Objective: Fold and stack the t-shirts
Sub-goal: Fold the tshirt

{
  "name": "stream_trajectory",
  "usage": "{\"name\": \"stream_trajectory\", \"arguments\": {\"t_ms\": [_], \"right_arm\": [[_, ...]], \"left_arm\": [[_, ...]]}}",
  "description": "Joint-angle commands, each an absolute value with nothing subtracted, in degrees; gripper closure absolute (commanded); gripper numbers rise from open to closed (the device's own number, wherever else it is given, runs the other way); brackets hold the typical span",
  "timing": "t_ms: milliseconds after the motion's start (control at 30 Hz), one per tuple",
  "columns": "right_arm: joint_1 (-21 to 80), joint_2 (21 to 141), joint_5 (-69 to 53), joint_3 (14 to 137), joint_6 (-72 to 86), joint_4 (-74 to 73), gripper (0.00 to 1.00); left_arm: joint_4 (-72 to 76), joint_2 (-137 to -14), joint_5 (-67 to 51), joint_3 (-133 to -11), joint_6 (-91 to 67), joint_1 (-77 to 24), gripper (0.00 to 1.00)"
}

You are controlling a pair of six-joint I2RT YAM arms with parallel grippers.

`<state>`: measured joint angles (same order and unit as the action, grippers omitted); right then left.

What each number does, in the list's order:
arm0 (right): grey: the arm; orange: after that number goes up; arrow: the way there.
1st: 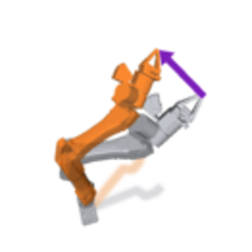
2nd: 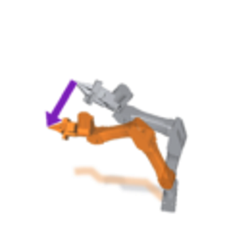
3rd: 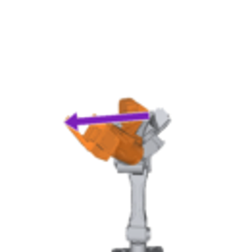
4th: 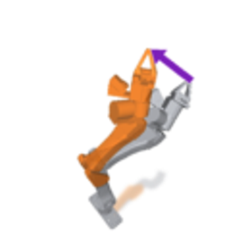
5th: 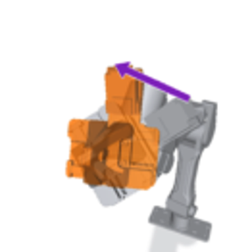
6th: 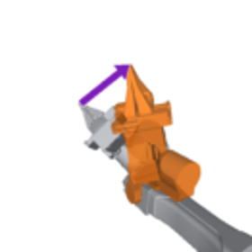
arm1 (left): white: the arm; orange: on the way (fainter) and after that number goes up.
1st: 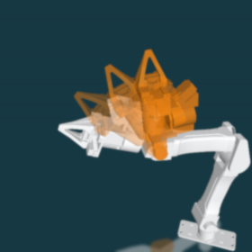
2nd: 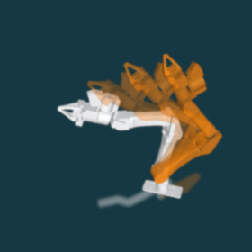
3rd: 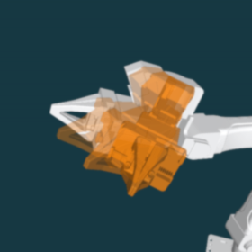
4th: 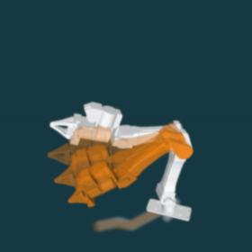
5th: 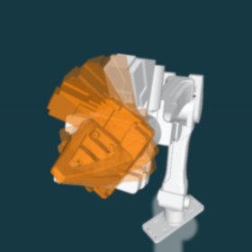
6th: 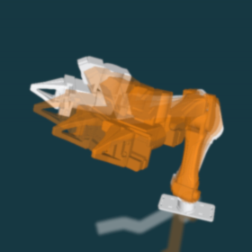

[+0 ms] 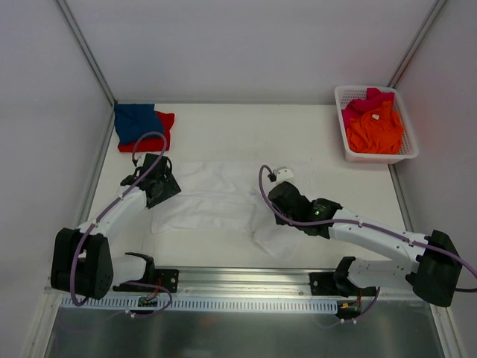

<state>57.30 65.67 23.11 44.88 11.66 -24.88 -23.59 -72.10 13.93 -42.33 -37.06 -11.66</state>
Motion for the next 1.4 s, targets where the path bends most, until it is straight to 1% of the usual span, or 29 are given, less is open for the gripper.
{"name": "stream_trajectory", "arguments": {"t_ms": [0,267,333,467,500,567,633,800,967,1200,1367], "right_arm": [[57.39,67.06,25.66,45.88,11.08,-26.02,0.78],[55.55,67.23,24.26,45.53,9.49,-24.35,0.76],[55.37,67.32,24.00,45.53,9.23,-24.00,0.76],[54.49,66.27,23.56,45.44,8.79,-23.55,0.76],[54.32,66.01,23.38,45.53,8.70,-23.55,0.76],[53.88,65.04,23.20,45.53,8.61,-23.56,0.76],[53.53,63.73,22.77,45.53,8.44,-23.56,0.76],[52.74,61.44,21.80,45.27,8.09,-23.64,0.76],[51.86,57.75,20.31,44.21,7.74,-23.64,0.75],[51.42,53.80,18.46,43.24,7.38,-23.73,0.75],[51.50,51.25,18.11,42.72,7.47,-24.26,0.75]], "left_arm": [[-25.39,-63.14,14.15,-38.34,-40.25,-12.39,0.31],[-35.32,-48.36,16.61,-34.54,-43.85,-13.18,0.34],[-39.27,-46.77,17.31,-34.37,-45.52,-13.80,0.38],[-44.20,-43.34,19.86,-32.70,-49.91,-16.51,0.39],[-46.47,-43.42,20.56,-32.43,-52.79,-17.57,0.39],[-47.81,-45.08,21.09,-32.08,-55.01,-17.93,0.44],[-48.16,-46.31,21.36,-31.03,-57.83,-18.54,0.46],[-48.51,-48.60,22.67,-28.31,-63.79,-19.42,0.45],[-48.43,-50.09,26.18,-28.74,-65.21,-19.69,0.45],[-47.29,-56.95,29.70,-30.85,-66.36,-19.69,0.44],[-44.65,-59.68,29.79,-31.03,-65.66,-19.95,0.45]]}}
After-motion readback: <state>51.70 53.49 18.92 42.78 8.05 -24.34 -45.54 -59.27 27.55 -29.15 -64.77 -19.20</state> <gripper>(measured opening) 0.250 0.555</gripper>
